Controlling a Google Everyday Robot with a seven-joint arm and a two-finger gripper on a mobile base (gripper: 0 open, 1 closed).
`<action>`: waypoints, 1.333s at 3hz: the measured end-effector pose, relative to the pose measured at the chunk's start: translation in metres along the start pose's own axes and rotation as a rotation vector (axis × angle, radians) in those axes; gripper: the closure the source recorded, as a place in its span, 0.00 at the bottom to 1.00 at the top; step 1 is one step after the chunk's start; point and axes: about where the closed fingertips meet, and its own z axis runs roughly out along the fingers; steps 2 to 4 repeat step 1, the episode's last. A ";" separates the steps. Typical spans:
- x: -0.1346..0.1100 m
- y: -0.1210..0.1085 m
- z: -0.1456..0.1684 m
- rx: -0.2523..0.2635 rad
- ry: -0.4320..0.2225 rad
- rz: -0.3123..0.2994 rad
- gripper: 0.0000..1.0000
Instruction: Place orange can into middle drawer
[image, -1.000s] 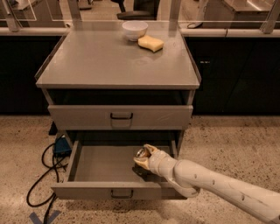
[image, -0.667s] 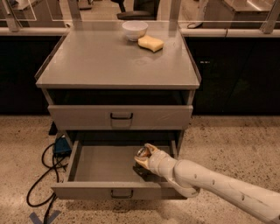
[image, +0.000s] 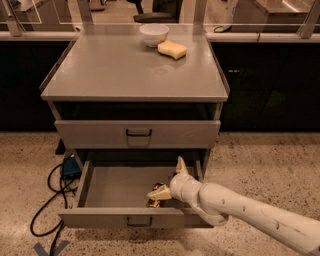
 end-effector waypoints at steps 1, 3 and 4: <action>0.000 0.000 0.000 0.000 0.000 0.000 0.00; 0.000 0.000 0.000 0.000 0.000 0.000 0.00; 0.000 0.000 0.000 0.000 0.000 0.000 0.00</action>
Offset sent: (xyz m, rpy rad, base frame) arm 0.0000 0.0000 0.0000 0.0000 0.0000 0.0000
